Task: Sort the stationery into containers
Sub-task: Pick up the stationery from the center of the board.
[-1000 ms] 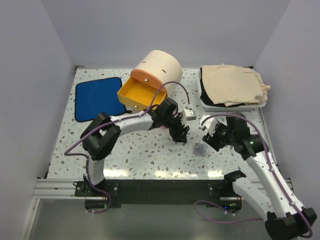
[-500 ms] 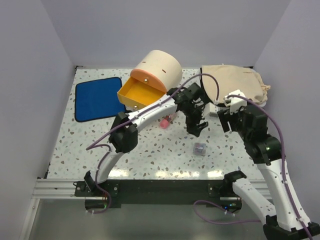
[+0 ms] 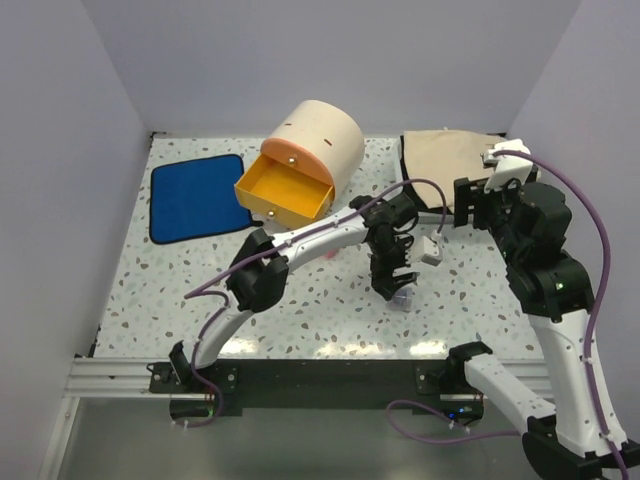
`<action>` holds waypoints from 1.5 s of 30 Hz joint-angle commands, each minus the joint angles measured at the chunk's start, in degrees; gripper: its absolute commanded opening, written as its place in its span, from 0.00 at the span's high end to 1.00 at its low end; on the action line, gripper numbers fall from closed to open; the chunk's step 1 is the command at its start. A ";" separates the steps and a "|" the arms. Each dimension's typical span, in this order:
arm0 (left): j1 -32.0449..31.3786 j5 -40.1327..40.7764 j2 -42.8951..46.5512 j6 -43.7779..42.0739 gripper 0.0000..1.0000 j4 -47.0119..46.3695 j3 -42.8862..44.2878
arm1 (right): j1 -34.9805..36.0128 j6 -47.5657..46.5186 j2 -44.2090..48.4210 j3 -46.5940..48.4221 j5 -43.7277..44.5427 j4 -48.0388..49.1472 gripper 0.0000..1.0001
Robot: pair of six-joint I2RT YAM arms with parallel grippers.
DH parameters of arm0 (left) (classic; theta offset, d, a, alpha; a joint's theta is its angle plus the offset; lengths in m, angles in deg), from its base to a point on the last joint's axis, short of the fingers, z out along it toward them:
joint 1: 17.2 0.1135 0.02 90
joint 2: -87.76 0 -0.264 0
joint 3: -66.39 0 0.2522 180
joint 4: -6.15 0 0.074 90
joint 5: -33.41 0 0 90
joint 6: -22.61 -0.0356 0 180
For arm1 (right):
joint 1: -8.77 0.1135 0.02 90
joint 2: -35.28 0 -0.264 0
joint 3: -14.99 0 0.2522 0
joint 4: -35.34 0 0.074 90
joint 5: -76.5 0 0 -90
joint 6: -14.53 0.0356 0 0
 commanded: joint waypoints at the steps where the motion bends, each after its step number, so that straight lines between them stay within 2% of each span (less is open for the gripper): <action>1: -3.38 1.02 -0.57 1.62 0.16 -2.76 0.86 | -0.18 1.50 -0.31 0.01 -1.27 1.45 0.19; 13: -4.53 5.60 -4.61 9.44 0.18 -12.08 0.60 | -0.18 0.54 0.57 -0.34 -2.50 0.92 0.20; 22: -4.88 5.51 -6.20 7.16 0.25 -11.91 -2.74 | -0.18 0.19 1.10 -1.48 -2.59 1.10 0.20; 25: -4.88 4.72 -6.11 6.81 0.37 -11.56 -2.31 | -0.18 0.36 1.19 -1.66 -2.76 0.92 0.20; 26: -4.71 3.94 -6.02 6.55 0.51 -11.12 -2.13 | -0.09 0.19 1.10 -1.57 -2.76 0.84 0.20; 28: -4.62 2.53 -5.06 5.67 0.67 -9.98 -2.74 | -0.18 -0.16 0.66 -1.13 -2.41 0.57 0.20; 29: -4.44 2.26 -3.40 5.58 0.79 -9.89 -3.44 | -0.18 -0.51 0.57 -0.78 -2.06 0.57 0.20; 32: -3.22 1.12 2.65 4.52 0.97 -9.10 -6.86 | -0.09 -1.48 -1.09 0.97 -1.36 0.40 0.20; 33: -2.69 0.94 4.68 3.74 1.00 -9.36 -8.44 | -0.18 -1.83 -1.79 2.02 -0.75 0.66 0.20; 36: 0.38 -0.99 13.91 1.80 1.00 -11.28 -11.08 | -0.09 -3.24 -3.99 3.69 0.23 1.45 0.21; 41: 10.04 -7.05 30.87 1.26 1.00 -16.90 -15.21 | -0.18 -5.52 -6.63 3.09 -0.65 3.21 0.21; 44: 17.16 -8.55 44.74 5.12 1.00 -32.78 -28.19 | -0.62 -5.35 -7.86 1.69 -1.96 4.79 0.21; 45: 18.83 -8.03 48.70 6.70 1.00 -45.71 -38.41 | -1.06 -5.18 -8.82 1.42 -2.06 5.40 0.21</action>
